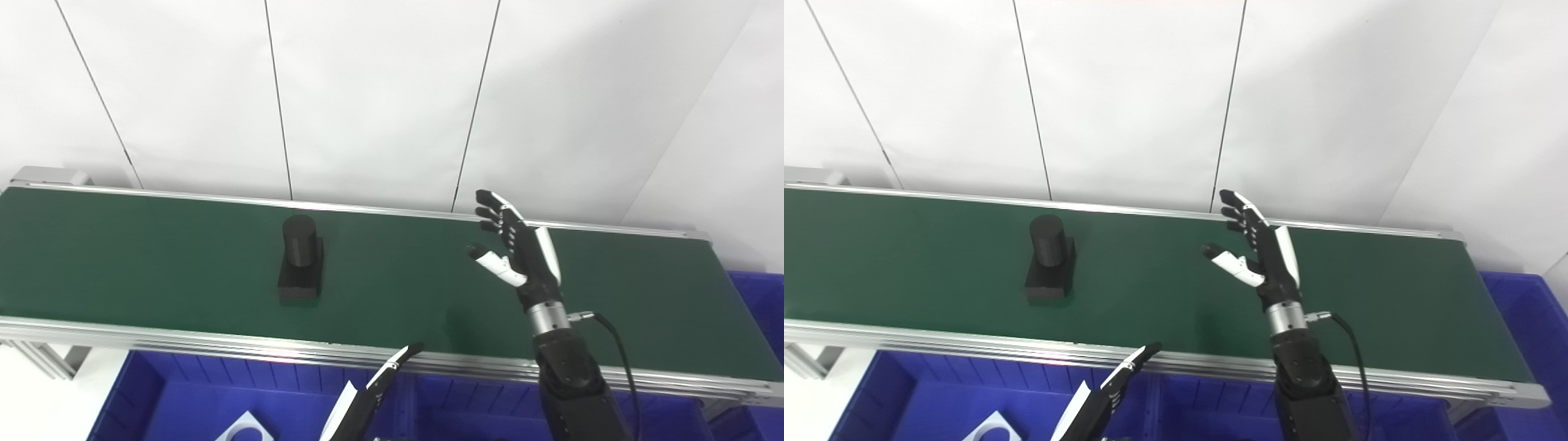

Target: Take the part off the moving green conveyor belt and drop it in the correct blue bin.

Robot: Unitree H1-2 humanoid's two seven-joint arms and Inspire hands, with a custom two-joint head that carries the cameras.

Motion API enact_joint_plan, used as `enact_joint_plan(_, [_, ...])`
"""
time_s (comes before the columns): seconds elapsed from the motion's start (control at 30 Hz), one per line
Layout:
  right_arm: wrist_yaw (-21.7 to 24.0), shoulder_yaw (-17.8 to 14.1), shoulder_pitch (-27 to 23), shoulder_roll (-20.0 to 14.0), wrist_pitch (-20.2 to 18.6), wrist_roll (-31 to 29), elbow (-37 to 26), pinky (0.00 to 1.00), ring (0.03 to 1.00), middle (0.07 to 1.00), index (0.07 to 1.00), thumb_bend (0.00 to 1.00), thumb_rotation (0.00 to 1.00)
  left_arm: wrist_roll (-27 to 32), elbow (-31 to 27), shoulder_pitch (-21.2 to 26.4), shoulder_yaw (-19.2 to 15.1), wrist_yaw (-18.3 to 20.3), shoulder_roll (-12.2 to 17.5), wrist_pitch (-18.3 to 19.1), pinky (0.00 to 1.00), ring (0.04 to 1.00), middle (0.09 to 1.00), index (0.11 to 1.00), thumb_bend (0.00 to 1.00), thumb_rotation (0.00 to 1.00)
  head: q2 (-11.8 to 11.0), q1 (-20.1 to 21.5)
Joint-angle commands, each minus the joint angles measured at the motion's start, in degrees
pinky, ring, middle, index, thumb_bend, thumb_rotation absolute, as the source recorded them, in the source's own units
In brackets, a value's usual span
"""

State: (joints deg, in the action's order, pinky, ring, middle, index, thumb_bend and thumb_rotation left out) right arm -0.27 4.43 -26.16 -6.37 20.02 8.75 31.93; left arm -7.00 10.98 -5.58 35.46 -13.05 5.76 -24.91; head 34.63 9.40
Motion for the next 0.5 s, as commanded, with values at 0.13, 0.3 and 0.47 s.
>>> enact_joint_plan(0.13, [1.6, 0.9, -6.3, -0.8, 0.2, 0.4, 5.2, 0.81, 0.838, 0.875, 0.848, 0.90, 0.64, -0.4, -1.6, 0.6, 0.2, 0.3, -0.6, -2.0, 1.00, 0.969, 0.950, 0.908, 1.00, 0.87, -0.6, -0.2])
enact_joint_plan(0.3, [1.9, 1.9, -8.2, -0.9, 0.1, 1.5, 7.7, 0.78, 0.828, 0.871, 0.853, 0.94, 0.65, -0.9, -1.5, 0.7, 0.2, -0.1, -0.8, -2.0, 0.98, 0.964, 0.945, 0.902, 1.00, 0.87, -0.9, -0.5])
enact_joint_plan(0.47, [2.4, 1.8, -7.9, -0.6, 0.6, 1.0, 8.0, 0.78, 0.825, 0.867, 0.854, 0.94, 0.65, -0.9, -1.4, 0.9, 0.4, -0.4, -0.5, -2.0, 0.98, 0.962, 0.947, 0.905, 0.99, 0.86, -0.7, -0.5])
